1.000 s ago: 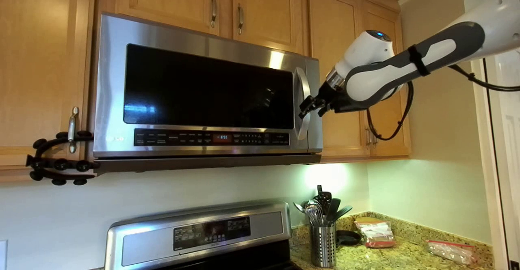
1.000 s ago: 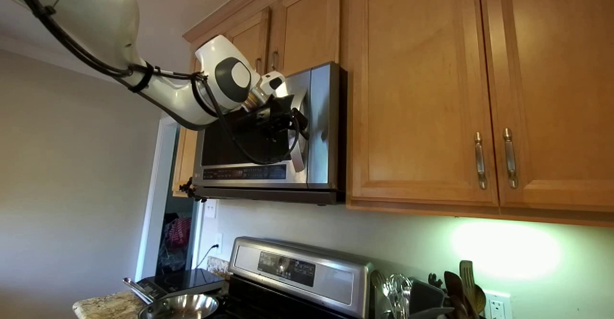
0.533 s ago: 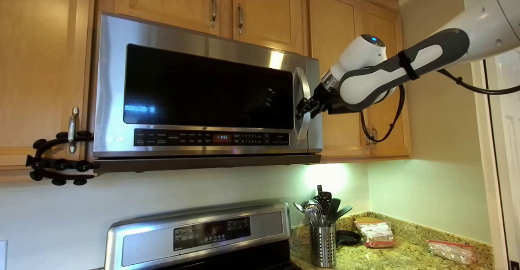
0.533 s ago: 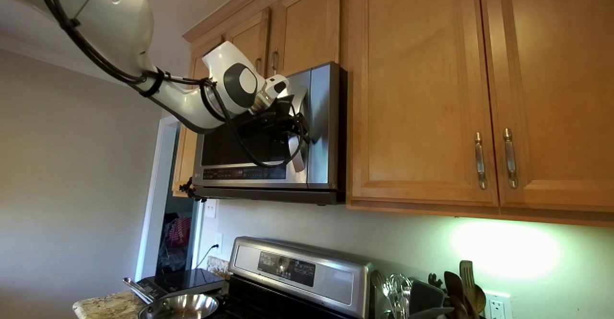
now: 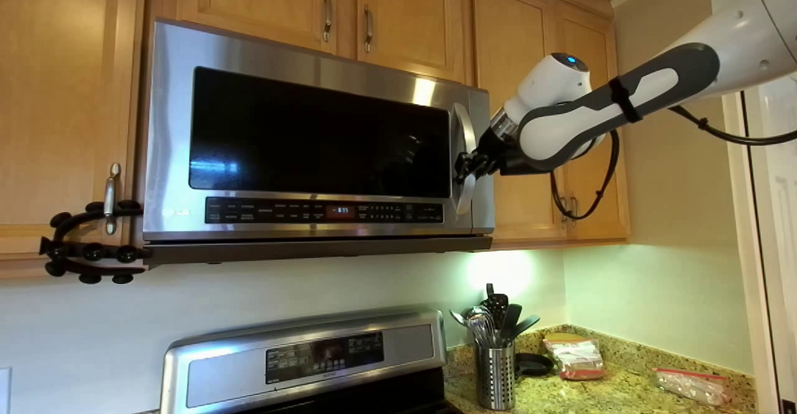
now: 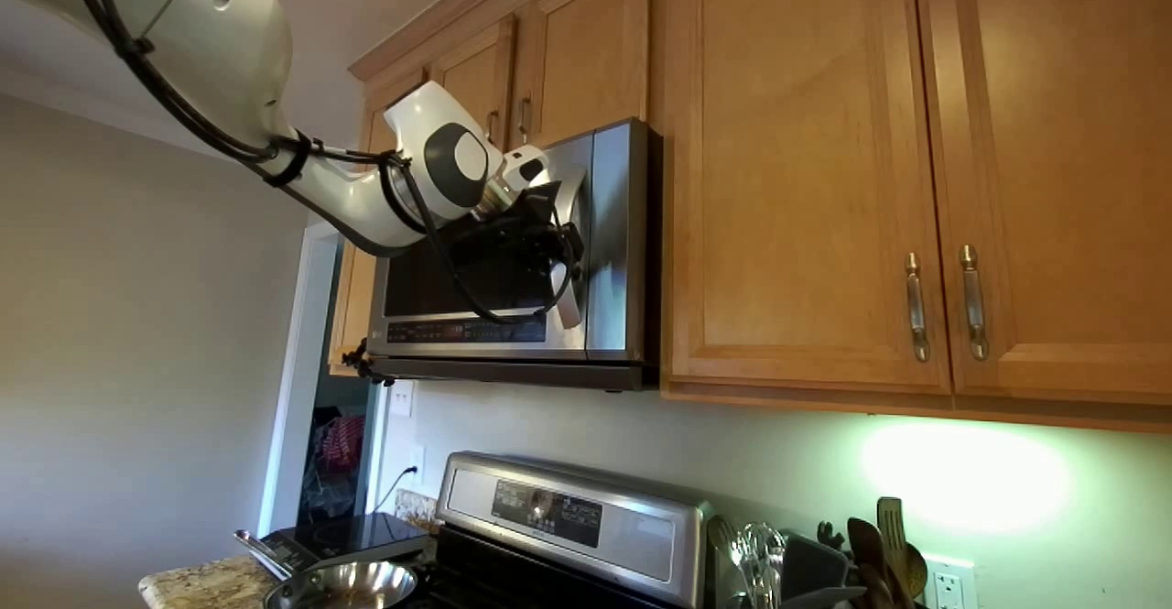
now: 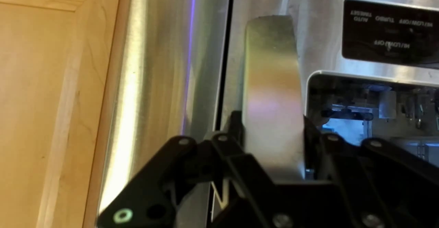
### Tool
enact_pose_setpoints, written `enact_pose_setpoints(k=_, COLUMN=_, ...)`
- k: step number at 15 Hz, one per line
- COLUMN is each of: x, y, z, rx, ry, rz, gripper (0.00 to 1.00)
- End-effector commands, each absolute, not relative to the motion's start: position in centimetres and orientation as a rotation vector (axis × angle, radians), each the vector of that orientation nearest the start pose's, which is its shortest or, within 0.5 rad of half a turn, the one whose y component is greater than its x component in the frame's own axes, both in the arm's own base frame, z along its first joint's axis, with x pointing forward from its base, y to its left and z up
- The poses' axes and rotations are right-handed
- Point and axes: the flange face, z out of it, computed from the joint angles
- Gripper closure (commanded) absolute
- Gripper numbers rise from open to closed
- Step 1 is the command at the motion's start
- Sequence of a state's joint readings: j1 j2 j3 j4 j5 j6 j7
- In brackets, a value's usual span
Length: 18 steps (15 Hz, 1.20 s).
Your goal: Open the microwave door
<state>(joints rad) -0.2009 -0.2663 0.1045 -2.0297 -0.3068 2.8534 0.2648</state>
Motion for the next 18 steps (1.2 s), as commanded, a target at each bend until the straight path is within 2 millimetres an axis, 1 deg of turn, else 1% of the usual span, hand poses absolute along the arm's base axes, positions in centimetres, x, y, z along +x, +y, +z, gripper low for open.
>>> enact_pose_setpoints(k=1, x=51.7, y=-1.5, z=67.0, rx=-2.876, ry=0.140, rz=-1.598, gripper=0.87)
enact_pose_setpoints(k=2, x=51.7, y=-1.2, z=66.6, rx=-2.885, ry=0.128, rz=-1.576, gripper=0.87)
enact_pose_setpoints(k=4, x=51.0, y=-0.4, z=66.1, rx=-2.896, ry=0.095, rz=-1.542, gripper=0.86)
enact_pose_setpoints(k=9, x=48.5, y=1.0, z=65.9, rx=-2.937, ry=0.054, rz=-1.544, gripper=0.87)
enact_pose_setpoints(k=10, x=48.0, y=1.7, z=65.9, rx=-2.949, ry=0.044, rz=-1.527, gripper=0.87)
enact_pose_setpoints(k=12, x=46.1, y=3.2, z=65.3, rx=-3.010, ry=-0.004, rz=-1.425, gripper=0.87)
enact_pose_setpoints(k=13, x=44.6, y=3.8, z=65.7, rx=-3.040, ry=-0.024, rz=-1.401, gripper=0.87)
enact_pose_setpoints(k=16, x=40.9, y=5.8, z=66.3, rx=-3.114, ry=-0.046, rz=-1.317, gripper=0.87)
enact_pose_setpoints(k=17, x=39.9, y=6.4, z=66.2, rx=-3.131, ry=-0.033, rz=-1.292, gripper=0.37)
enact_pose_setpoints(k=18, x=38.9, y=6.9, z=66.4, rx=-3.141, ry=-0.050, rz=-1.262, gripper=0.35)
